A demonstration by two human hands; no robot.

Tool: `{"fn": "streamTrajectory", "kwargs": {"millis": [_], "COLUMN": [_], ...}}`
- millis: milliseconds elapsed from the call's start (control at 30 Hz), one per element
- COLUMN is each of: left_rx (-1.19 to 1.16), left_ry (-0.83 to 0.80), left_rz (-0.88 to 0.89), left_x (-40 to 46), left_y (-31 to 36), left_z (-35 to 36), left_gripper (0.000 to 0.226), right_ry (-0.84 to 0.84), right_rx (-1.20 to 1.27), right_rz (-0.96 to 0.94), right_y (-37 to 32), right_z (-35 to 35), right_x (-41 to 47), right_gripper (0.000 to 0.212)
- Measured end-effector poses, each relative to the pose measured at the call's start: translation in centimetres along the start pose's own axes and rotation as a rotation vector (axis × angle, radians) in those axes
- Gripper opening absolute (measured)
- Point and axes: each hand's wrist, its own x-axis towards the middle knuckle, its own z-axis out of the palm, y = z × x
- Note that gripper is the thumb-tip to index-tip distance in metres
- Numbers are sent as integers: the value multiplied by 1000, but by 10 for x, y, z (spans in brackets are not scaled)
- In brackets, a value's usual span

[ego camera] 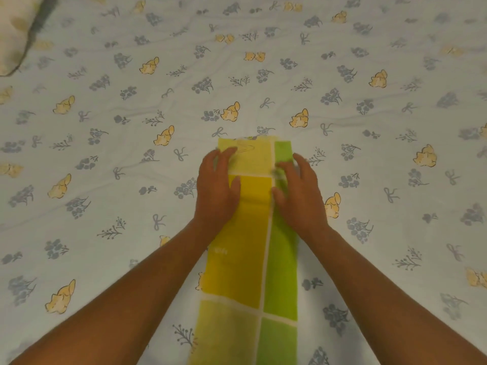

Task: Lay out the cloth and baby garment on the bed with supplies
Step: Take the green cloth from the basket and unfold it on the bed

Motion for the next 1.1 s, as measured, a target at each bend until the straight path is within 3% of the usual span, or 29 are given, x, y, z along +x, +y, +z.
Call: {"fn": "streamTrajectory", "kwargs": {"millis": [67, 167, 267, 400, 500, 700, 867, 1100], "left_rx": [204, 376, 374, 381, 374, 303, 201, 262], "left_ry": [-161, -426, -465, -534, -545, -391, -387, -324], "left_rz": [41, 13, -70, -87, -117, -186, -196, -79], "left_x": [-22, -23, -1, 9, 14, 11, 33, 58], "left_y": [-5, -27, -44, -52, -42, 9, 83, 249], "left_z": [8, 17, 18, 23, 15, -43, -142, -316], "left_gripper": [74, 108, 137, 146, 134, 73, 67, 73], "right_ry": [-100, -302, -387, -403, -460, -398, -299, -132], "right_rx": [-178, -244, -266, -276, -289, -18, 46, 49], "right_rz": [-51, -7, 49, 86, 106, 269, 265, 203], "right_y": [4, 21, 39, 46, 36, -3, -58, -183], "right_z": [7, 16, 20, 28, 17, -56, -166, -366], "right_x": [-13, -13, 6, 17, 19, 17, 13, -7], "right_gripper": [61, 92, 118, 133, 129, 80, 71, 70]}}
